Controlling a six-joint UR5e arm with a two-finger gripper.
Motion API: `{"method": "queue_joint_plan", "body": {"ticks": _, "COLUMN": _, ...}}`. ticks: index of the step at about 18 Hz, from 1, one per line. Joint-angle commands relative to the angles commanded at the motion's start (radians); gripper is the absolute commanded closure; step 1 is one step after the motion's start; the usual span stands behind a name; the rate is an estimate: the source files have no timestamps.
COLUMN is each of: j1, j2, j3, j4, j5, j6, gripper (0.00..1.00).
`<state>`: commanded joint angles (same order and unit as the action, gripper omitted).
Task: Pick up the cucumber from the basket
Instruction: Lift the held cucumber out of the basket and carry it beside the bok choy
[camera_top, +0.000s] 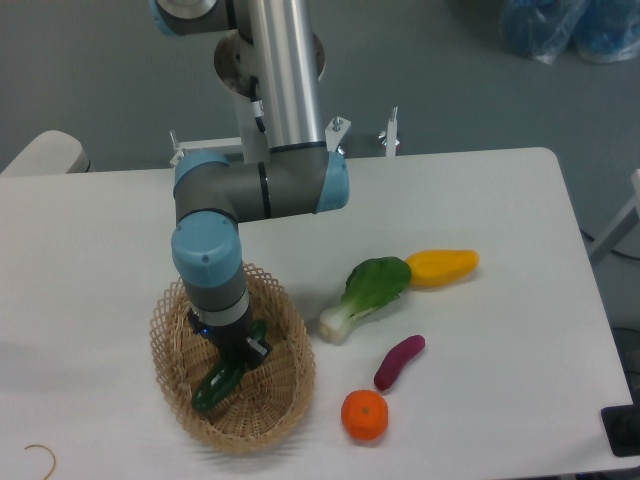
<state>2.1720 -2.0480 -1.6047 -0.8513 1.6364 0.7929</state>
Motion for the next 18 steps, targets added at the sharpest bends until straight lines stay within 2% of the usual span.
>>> {"method": "queue_joint_plan", "body": {"ticks": 5, "j1": 0.119, "j2": 0.046, "j3": 0.084, "j4": -0.029, "j5": 0.016, "j6": 0.123, "gripper": 0.86}}
{"method": "queue_joint_plan", "body": {"ticks": 8, "j1": 0.208, "j2": 0.068, "j3": 0.129, "j4": -0.090, "j5": 0.005, "j6": 0.267, "gripper": 0.87}}
{"method": "queue_joint_plan", "body": {"ticks": 11, "j1": 0.308, "j2": 0.075, "j3": 0.184, "j4": -0.175, "j5": -0.061, "j6": 0.348, "gripper": 0.86}}
{"method": "queue_joint_plan", "body": {"ticks": 18, "j1": 0.486, "j2": 0.077, "j3": 0.255, "j4": -0.256, "j5": -0.145, "j6": 0.656, "gripper": 0.87}}
